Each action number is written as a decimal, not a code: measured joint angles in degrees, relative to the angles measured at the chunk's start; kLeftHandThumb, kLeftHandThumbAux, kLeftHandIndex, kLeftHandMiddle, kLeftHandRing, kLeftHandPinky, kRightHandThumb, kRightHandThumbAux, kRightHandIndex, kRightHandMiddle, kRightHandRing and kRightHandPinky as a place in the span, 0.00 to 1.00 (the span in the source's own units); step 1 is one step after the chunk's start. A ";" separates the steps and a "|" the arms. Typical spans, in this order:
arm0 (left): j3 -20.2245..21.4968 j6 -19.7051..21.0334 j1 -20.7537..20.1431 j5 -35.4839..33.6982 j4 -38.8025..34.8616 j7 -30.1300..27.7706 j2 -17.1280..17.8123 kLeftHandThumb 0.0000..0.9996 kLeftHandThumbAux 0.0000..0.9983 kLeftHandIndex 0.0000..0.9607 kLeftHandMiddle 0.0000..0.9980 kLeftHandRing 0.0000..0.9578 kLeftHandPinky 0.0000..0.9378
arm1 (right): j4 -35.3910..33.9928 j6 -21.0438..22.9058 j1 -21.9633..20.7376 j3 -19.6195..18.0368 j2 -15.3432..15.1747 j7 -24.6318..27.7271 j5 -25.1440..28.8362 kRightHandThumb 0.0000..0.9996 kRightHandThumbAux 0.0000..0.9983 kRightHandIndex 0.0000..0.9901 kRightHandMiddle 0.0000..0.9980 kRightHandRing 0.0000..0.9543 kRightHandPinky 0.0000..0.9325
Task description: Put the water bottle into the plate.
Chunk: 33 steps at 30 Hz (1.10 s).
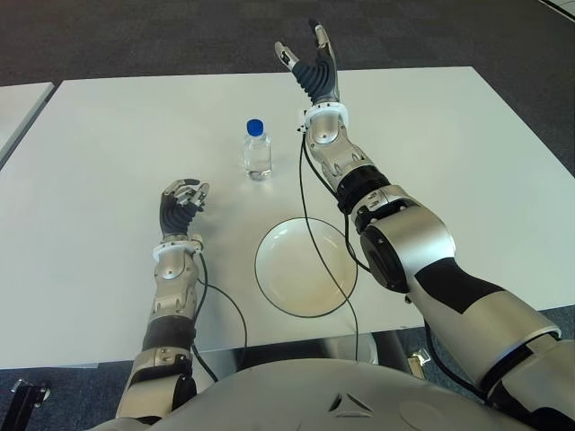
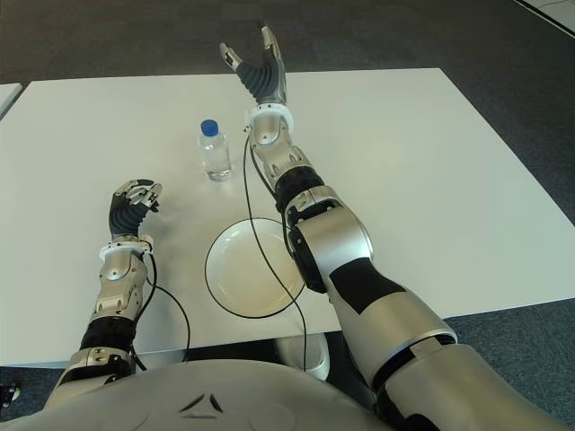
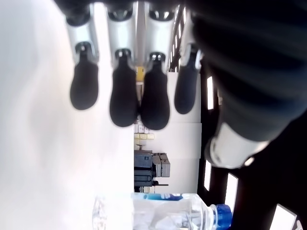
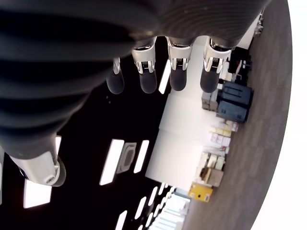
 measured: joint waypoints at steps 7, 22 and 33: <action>0.08 0.00 -0.01 0.11 0.02 0.33 0.00 0.71 0.71 0.46 0.70 0.71 0.69 | 0.29 0.00 0.00 0.64 0.04 0.79 -0.09 0.57 0.30 0.00 0.00 0.00 0.00; 0.05 0.73 -0.06 0.19 0.03 0.80 0.02 0.71 0.71 0.46 0.71 0.72 0.71 | 2.74 1.96 -0.01 0.71 0.06 4.67 0.14 0.57 0.15 0.00 0.00 0.00 0.00; 0.02 0.56 -0.06 0.88 0.05 0.80 0.21 0.71 0.71 0.46 0.72 0.72 0.71 | 4.19 5.73 0.01 0.71 0.06 7.00 0.38 0.57 0.14 0.00 0.00 0.00 0.00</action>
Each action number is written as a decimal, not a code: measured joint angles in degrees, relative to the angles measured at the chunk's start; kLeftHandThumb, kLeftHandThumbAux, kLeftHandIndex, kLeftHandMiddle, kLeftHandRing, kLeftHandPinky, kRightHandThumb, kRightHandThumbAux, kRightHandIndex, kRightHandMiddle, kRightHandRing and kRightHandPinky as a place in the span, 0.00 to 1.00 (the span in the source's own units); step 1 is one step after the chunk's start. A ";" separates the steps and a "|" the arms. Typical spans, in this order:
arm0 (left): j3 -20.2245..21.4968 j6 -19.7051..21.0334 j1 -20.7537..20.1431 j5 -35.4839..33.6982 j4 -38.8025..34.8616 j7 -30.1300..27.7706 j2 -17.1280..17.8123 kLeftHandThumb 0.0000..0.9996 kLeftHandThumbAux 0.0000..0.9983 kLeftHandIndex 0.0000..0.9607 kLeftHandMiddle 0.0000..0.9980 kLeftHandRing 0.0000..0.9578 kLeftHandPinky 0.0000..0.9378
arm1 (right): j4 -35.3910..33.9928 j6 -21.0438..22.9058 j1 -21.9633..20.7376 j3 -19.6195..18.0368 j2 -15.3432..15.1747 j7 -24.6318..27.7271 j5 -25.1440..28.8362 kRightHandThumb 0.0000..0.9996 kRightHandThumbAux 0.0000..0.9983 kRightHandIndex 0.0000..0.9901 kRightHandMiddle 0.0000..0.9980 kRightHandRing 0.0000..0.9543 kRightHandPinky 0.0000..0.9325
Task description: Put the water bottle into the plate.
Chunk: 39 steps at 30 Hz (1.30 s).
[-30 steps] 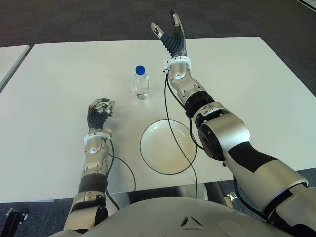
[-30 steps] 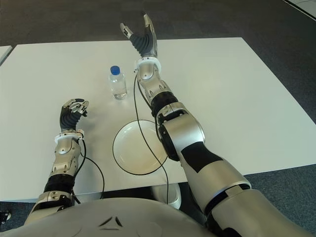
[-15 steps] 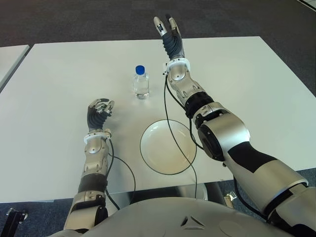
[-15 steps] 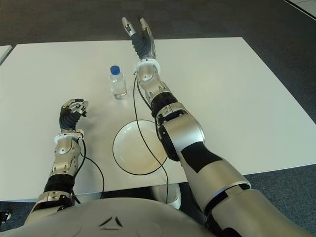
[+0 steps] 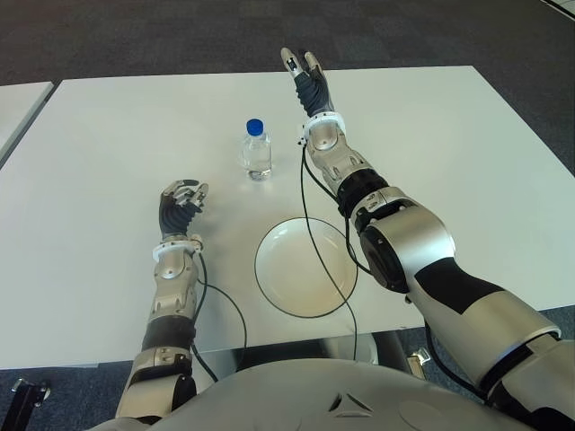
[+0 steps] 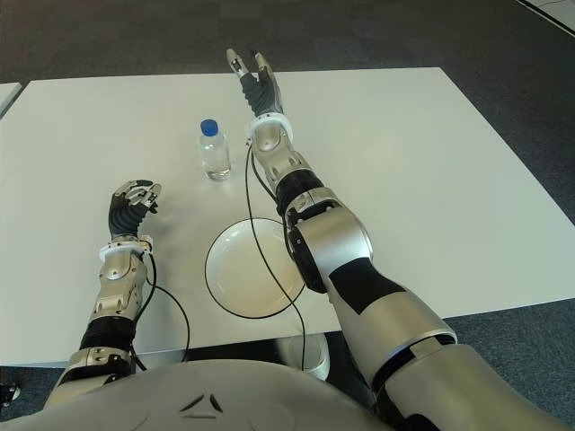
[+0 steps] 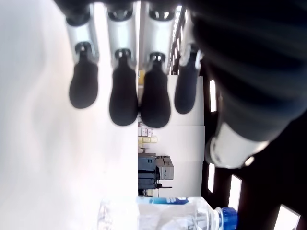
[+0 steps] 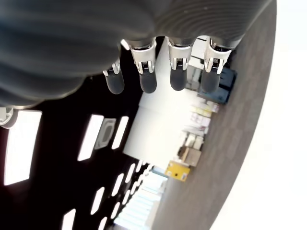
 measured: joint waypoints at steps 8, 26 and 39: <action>0.04 -0.63 0.00 0.14 0.29 0.00 0.16 0.71 0.71 0.46 0.72 0.73 0.71 | 1.70 2.23 0.02 1.47 0.00 0.87 -0.60 0.56 0.14 0.00 0.00 0.00 0.00; 0.04 -1.62 0.00 0.11 0.42 -0.02 0.42 0.71 0.71 0.46 0.71 0.72 0.70 | 3.94 8.48 0.09 5.11 0.00 1.42 -2.47 0.57 0.16 0.00 0.00 0.00 0.00; 0.04 -1.57 0.01 0.09 0.36 -0.02 0.44 0.71 0.71 0.45 0.72 0.72 0.71 | 3.49 10.12 0.05 6.56 0.01 -0.99 -3.24 0.59 0.15 0.00 0.00 0.00 0.00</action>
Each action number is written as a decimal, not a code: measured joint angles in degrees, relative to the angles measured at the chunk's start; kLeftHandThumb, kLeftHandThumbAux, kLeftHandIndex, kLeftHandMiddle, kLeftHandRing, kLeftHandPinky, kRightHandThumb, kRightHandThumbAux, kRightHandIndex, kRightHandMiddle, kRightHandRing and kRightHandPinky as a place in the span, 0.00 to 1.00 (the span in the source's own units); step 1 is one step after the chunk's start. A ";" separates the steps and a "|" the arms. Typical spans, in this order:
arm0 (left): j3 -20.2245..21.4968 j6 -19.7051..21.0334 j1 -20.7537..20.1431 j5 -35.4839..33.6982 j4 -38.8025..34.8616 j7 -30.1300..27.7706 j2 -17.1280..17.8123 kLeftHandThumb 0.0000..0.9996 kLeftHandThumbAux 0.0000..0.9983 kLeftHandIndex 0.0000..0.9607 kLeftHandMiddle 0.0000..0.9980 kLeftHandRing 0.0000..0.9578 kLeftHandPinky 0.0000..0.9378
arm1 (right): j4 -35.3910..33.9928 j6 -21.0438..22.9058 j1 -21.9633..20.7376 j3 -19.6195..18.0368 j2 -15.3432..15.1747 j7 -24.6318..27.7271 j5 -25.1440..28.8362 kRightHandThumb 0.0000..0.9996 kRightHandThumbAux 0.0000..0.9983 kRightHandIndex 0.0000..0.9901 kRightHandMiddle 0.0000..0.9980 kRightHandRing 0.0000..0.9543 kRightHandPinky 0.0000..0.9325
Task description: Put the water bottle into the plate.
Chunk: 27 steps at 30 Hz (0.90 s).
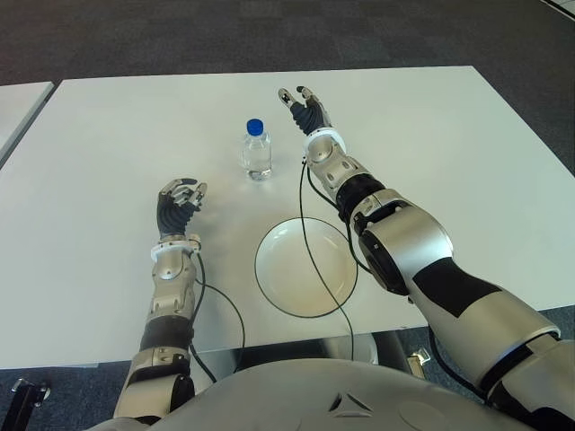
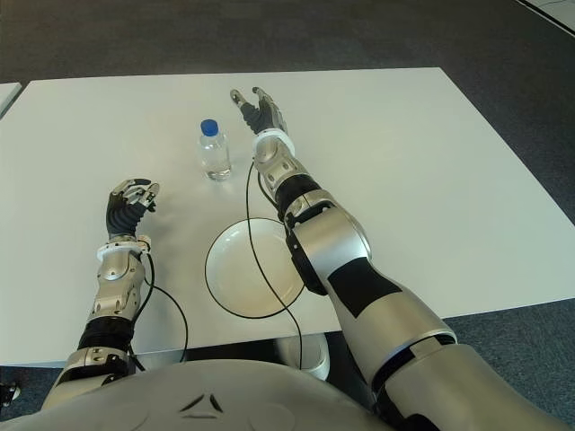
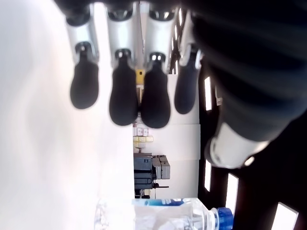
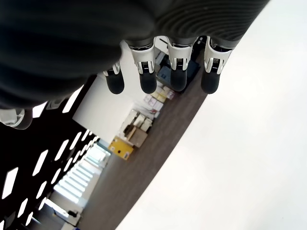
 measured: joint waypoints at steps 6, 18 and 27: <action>0.00 0.10 0.01 0.00 -0.02 0.00 0.03 0.71 0.71 0.45 0.72 0.72 0.71 | -1.31 -2.47 0.00 6.57 0.00 -12.34 -7.26 0.60 0.16 0.00 0.00 0.00 0.00; -0.02 1.20 -0.03 0.04 -0.09 0.01 0.03 0.71 0.71 0.46 0.72 0.73 0.71 | -1.26 1.25 -0.02 27.69 0.01 -32.57 -29.98 0.58 0.22 0.00 0.00 0.00 0.00; -0.01 1.00 -0.04 0.09 0.18 0.01 0.05 0.71 0.71 0.46 0.72 0.73 0.71 | -1.01 2.63 -0.04 30.81 0.01 -30.70 -33.32 0.55 0.20 0.00 0.00 0.00 0.00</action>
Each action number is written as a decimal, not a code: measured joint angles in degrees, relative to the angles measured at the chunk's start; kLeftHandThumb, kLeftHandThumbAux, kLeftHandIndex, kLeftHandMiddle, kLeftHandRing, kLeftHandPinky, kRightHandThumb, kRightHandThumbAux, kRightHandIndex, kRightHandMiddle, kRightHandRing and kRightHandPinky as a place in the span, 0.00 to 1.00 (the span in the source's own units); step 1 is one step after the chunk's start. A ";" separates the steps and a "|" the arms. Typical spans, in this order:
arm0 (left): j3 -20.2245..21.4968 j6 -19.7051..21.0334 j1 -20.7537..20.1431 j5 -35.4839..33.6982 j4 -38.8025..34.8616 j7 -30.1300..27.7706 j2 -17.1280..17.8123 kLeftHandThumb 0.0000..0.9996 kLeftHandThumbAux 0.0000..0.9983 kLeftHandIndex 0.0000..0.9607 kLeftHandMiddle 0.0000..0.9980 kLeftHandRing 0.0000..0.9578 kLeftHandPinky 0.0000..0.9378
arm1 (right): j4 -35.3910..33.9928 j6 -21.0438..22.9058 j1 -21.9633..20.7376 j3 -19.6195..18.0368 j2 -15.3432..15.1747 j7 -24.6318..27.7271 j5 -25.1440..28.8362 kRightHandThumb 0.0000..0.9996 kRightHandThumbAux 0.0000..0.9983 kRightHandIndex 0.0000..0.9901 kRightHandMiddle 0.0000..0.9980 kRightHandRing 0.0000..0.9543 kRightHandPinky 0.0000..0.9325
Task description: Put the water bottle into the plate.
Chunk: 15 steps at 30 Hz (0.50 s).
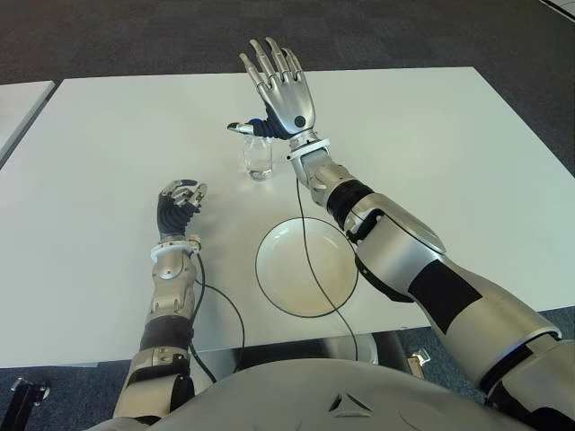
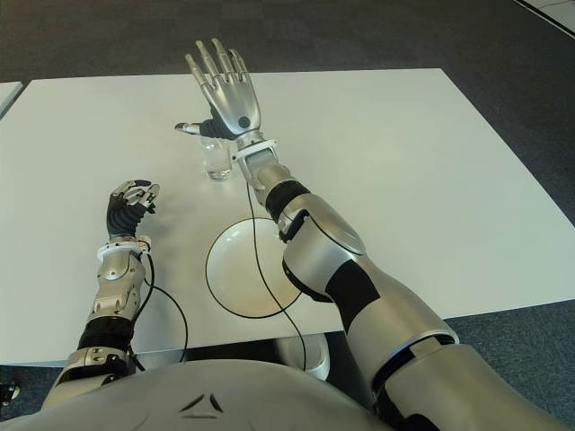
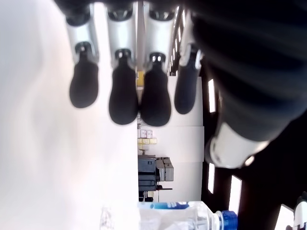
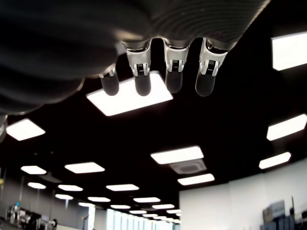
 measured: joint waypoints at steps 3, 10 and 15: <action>0.00 -0.09 -0.01 -0.06 0.07 0.00 0.00 0.71 0.71 0.46 0.72 0.72 0.70 | -1.18 -4.98 0.02 -5.04 -0.01 6.27 5.81 0.56 0.18 0.00 0.00 0.00 0.00; -0.04 -0.70 -0.04 -0.14 0.34 -0.02 0.00 0.71 0.71 0.46 0.72 0.72 0.71 | -4.59 -15.41 0.04 -17.82 -0.05 20.98 20.70 0.57 0.16 0.00 0.00 0.00 0.00; -0.05 -0.85 -0.03 -0.24 0.34 -0.02 0.01 0.71 0.71 0.46 0.72 0.72 0.71 | -5.46 -19.53 0.04 -26.90 -0.04 30.25 31.09 0.57 0.16 0.00 0.00 0.00 0.00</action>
